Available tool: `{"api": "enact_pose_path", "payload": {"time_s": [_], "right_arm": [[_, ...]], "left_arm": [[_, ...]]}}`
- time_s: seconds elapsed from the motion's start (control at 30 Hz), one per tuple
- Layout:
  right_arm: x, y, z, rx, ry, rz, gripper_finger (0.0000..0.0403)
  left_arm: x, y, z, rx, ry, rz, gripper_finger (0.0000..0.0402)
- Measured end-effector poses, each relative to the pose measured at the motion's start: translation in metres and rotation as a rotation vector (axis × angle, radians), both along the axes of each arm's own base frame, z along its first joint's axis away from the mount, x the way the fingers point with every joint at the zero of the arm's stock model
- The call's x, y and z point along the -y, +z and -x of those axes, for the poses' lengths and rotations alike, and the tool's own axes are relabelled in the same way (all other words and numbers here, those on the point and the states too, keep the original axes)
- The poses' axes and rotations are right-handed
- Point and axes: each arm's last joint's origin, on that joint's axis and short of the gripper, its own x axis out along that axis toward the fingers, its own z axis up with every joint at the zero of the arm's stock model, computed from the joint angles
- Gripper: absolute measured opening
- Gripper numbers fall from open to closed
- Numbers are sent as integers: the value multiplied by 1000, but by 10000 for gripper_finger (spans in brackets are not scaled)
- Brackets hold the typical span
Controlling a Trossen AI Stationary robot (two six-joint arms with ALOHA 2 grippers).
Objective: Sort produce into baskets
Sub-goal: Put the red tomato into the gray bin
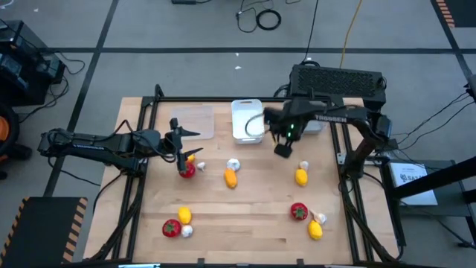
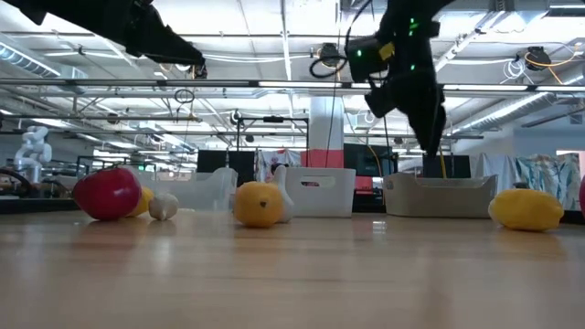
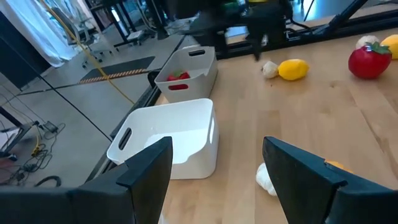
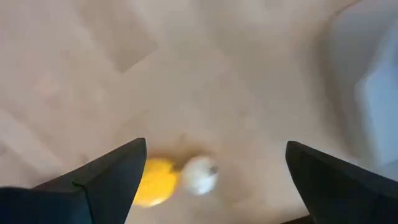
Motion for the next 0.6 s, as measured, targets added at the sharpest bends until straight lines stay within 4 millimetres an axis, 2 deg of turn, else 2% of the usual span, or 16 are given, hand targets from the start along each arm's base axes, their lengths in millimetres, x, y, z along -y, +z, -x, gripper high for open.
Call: {"api": "enact_pose_path", "payload": {"time_s": [0.17,0.37,0.6], "right_arm": [[-55,0,-9,-47,61,3,375],[-114,0,-12,-45,51,-36,375],[-163,0,-23,141,92,-34,375]], "left_arm": [[0,0,0,2,1,4,256],[0,0,0,3,1,5,256],[0,0,0,18,16,56,256]]}}
